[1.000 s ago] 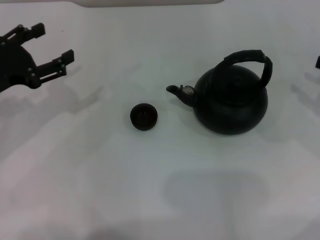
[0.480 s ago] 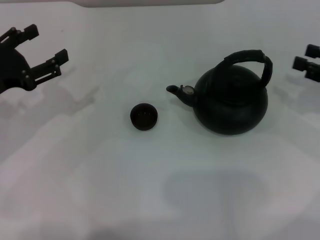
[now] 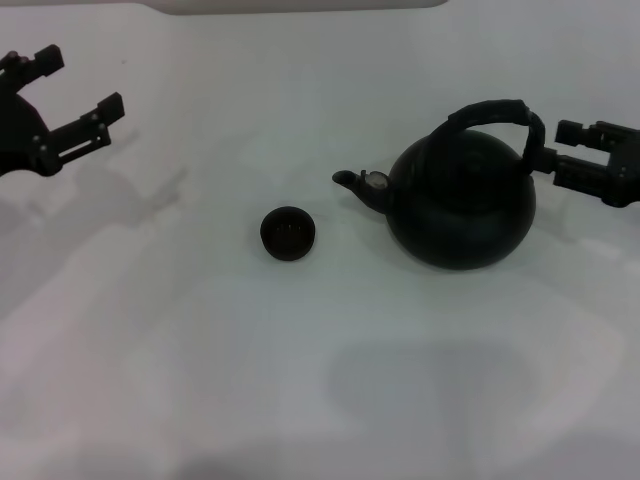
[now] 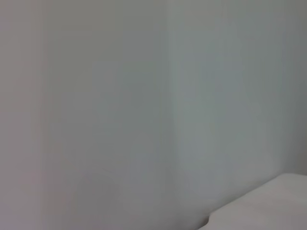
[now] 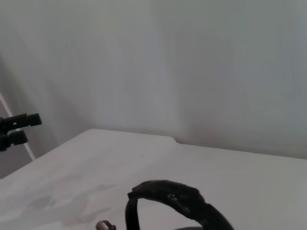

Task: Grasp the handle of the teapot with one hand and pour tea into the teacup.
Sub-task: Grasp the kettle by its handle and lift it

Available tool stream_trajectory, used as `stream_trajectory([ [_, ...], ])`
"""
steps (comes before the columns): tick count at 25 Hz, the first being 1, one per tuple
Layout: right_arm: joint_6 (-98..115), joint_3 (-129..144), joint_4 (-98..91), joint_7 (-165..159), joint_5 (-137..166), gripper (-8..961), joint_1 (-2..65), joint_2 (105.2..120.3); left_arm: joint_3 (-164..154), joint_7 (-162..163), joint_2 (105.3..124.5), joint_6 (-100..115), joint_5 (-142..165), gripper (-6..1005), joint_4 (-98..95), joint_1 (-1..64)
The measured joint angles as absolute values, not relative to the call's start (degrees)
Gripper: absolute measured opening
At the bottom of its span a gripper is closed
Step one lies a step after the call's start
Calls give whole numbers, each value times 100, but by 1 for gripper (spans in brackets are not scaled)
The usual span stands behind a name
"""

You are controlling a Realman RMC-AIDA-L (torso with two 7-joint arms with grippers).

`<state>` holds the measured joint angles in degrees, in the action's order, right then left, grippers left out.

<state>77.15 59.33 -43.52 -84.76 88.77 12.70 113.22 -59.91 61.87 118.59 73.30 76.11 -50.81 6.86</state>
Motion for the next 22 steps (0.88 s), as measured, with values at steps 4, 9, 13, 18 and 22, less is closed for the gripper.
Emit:
stream_trajectory([
  [4, 7714, 5938, -4290, -8477, 8880, 661, 1272, 11381, -5900, 6154, 11858, 7329, 7611, 874, -4998, 759],
  [9, 7625, 5953, -4220, -8441, 8884, 660, 1285, 11480, -5853, 6102, 11854, 7329, 7611, 874, -4943, 808],
  [13, 7386, 6061, -4076, -8339, 8856, 660, 1379, 11510, -5853, 6078, 11856, 7328, 7611, 875, -4940, 821],
  [18, 7202, 6066, -3746, -8076, 8708, 660, 1610, 11518, -5844, 5993, 11860, 7318, 7611, 875, -4894, 823],
  [22, 7195, 6046, -3587, -7844, 8435, 661, 1726, 11513, -5741, 5968, 11864, 7323, 7605, 875, -4798, 822],
])
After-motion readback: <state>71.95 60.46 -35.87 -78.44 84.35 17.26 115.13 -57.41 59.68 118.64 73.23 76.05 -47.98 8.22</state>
